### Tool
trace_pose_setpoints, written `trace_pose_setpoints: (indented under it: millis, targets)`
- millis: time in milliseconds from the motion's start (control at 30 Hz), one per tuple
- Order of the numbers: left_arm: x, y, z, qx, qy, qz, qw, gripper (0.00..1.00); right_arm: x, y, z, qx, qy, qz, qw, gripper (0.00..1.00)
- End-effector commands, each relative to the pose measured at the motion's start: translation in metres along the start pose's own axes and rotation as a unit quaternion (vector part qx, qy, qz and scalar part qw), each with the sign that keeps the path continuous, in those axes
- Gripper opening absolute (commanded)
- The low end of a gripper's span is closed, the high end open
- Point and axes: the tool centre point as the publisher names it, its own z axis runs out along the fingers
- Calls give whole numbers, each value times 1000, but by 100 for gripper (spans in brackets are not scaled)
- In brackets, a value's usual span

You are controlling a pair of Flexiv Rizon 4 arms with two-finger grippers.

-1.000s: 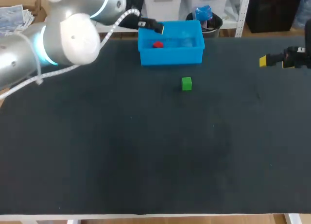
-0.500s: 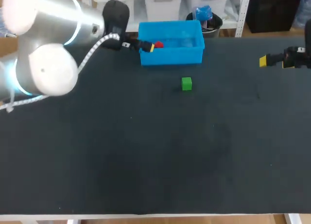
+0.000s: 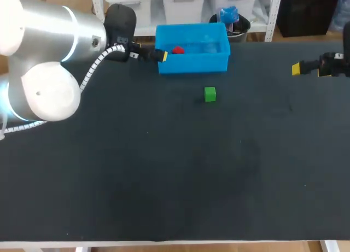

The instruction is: Use the left arm to pick the red cube and place it into the blue plastic box first, then use the right arm to grasp the green cube and put it into the same blue plastic box after the first action is fully finished.

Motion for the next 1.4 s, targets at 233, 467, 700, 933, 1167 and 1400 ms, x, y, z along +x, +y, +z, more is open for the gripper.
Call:
trace_pose_setpoints:
  millis: [233, 467, 700, 933, 1167, 1400]
  targets:
    - [20, -4, -11, 6, 4, 1, 1000, 100, 0, 0, 0, 1, 0, 0, 1000, 100]
    - [58, -22, -45, 13, -5, 3, 1000, 100, 0, 0, 0, 1, 0, 0, 1000, 100]
    - [84, -36, -80, 27, -15, -2, 1000, 100, 0, 0, 0, 1, 0, 0, 1000, 100]
    - [101, -39, -106, 44, -9, -9, 999, 100, 0, 0, 0, 1, 0, 0, 1000, 100]
    - [109, -32, -120, 61, 7, -3, 998, 100, 0, 0, 0, 1, 0, 0, 1000, 100]
    - [109, -28, -121, 58, 19, 8, 998, 100, 0, 0, 0, 1, 0, 0, 1000, 100]
